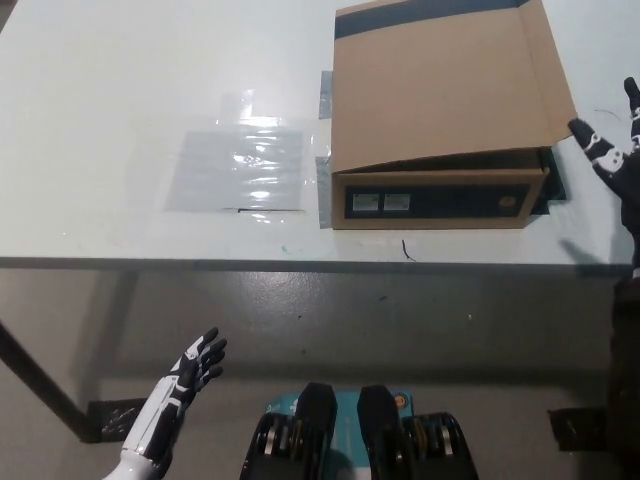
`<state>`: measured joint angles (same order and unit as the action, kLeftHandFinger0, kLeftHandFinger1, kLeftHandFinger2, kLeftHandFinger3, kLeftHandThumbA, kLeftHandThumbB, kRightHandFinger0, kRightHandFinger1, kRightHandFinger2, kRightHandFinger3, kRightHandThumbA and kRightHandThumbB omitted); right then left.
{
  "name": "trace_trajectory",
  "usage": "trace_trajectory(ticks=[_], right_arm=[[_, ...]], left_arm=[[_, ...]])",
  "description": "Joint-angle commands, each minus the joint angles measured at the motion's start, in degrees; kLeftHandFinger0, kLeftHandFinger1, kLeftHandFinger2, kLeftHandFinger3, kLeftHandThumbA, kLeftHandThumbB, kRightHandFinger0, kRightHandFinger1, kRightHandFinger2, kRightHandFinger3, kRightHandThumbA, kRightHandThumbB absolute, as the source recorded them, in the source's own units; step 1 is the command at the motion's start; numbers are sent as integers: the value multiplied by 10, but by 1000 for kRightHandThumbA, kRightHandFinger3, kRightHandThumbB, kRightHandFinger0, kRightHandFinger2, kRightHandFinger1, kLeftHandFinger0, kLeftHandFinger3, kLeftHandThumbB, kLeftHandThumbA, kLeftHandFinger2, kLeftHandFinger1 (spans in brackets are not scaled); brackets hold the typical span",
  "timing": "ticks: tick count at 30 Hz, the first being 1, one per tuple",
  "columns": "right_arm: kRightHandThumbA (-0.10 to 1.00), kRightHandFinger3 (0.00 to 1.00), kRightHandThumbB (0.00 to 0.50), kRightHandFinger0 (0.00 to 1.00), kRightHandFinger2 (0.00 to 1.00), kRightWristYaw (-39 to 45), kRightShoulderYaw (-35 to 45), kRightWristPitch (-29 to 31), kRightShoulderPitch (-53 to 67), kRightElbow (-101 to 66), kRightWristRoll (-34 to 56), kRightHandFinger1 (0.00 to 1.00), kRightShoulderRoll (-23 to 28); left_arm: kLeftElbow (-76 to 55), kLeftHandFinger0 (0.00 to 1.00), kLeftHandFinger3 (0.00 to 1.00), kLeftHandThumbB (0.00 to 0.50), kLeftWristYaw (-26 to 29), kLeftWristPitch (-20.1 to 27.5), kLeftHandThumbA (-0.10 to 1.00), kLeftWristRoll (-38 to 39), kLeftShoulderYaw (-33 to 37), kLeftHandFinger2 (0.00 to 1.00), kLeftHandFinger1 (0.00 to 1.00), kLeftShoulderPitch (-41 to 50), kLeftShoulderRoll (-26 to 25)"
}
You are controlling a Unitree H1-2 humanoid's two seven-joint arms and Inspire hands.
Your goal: A small storage box is placed at the center of the table and the robot uses its right hand to slide under its lid and push it upwards to open it
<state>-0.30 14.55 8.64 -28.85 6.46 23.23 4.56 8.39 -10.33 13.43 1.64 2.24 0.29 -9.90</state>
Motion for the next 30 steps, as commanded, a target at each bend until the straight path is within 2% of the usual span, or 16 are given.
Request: trace_trajectory(ticks=[1,8,11,26,30], right_arm=[[1000,1000,267,1000,1000,21,15,-27,-40,11,74,1000,-2],[1000,1000,272,1000,1000,29,29,-39,-59,43,112,1000,-3],[1000,1000,272,1000,1000,33,31,-37,-62,57,109,1000,1],[1000,1000,277,1000,1000,50,37,-15,-80,128,107,1000,3],[1000,1000,264,1000,1000,59,38,-21,-84,132,121,1000,-7]], left_arm=[[-4,1000,1000,300,-4,21,1000,9,-4,1000,1000,-5,-5],[2,1000,1000,293,-7,27,1000,10,-3,1000,1000,-4,-5],[-1,1000,1000,306,-5,24,1000,7,-3,1000,1000,-2,-5],[-2,1000,1000,294,-7,26,1000,9,-3,1000,1000,-4,-7],[0,1000,1000,292,-8,29,1000,11,-3,1000,1000,-5,-7]])
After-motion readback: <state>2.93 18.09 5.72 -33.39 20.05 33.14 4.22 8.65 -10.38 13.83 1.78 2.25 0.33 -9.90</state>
